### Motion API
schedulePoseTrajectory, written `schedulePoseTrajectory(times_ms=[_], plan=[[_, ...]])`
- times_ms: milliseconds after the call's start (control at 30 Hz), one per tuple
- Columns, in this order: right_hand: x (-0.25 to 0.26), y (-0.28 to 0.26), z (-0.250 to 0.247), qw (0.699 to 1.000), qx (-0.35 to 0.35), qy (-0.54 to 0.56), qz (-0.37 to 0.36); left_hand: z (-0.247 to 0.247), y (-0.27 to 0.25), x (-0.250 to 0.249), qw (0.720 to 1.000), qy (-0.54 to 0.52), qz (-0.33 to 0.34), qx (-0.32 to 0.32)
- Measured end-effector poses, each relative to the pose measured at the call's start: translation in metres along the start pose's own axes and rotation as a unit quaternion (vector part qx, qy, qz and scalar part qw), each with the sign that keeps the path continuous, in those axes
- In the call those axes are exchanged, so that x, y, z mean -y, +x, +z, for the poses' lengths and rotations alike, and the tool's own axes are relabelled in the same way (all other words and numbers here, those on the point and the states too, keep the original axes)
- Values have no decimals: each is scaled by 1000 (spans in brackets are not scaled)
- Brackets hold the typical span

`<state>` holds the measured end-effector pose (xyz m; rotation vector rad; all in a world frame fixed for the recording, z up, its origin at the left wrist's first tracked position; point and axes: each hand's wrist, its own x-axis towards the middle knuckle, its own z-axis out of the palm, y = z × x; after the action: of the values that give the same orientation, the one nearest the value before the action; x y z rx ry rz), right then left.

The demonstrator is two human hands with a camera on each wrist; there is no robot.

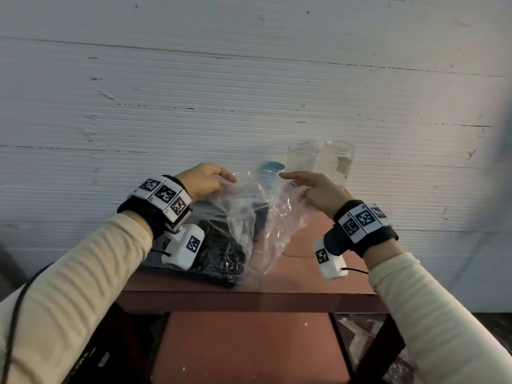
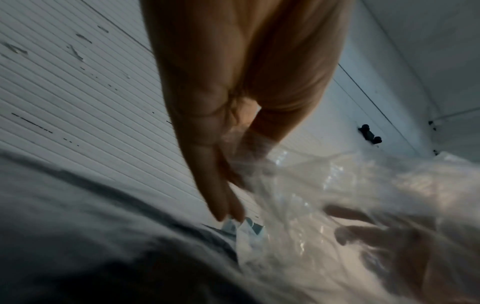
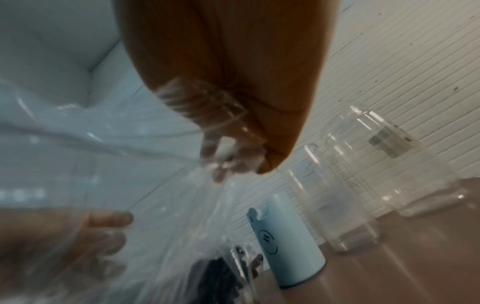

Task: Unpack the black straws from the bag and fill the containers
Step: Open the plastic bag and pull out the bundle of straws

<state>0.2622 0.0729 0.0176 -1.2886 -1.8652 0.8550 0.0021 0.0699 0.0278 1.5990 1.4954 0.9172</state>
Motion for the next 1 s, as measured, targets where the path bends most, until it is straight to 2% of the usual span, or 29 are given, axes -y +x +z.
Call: schedulePoseTrajectory(times_ms=[100, 267, 433, 533, 667, 800, 867, 933, 1000], plan=[[-2, 12, 5, 998, -45, 30, 13, 3, 2, -3, 998, -57, -32, -5], [-1, 25, 11, 997, 20, -76, 3, 9, 4, -8, 983, -166, -72, -4], [-12, 46, 21, 964, 76, -241, 86, 7, 10, 4, 1000, -15, -17, 21], [-12, 50, 28, 946, 119, -287, 98, 3, 7, 10, 998, 33, -6, 57], [-14, 51, 44, 942, 193, -271, 56, 0, 1, 14, 990, 121, 22, 70], [-15, 52, 54, 946, 200, -253, 35, -1, 1, 14, 981, 177, 11, 80], [-16, 56, 56, 959, 184, -217, 18, -2, -2, 13, 978, 197, 13, 68], [-12, 57, 57, 977, 141, -154, 35, -4, -4, 14, 981, 182, 36, 50], [3, 49, 60, 988, 111, -110, -5, -8, -5, 15, 986, 150, 62, 32]])
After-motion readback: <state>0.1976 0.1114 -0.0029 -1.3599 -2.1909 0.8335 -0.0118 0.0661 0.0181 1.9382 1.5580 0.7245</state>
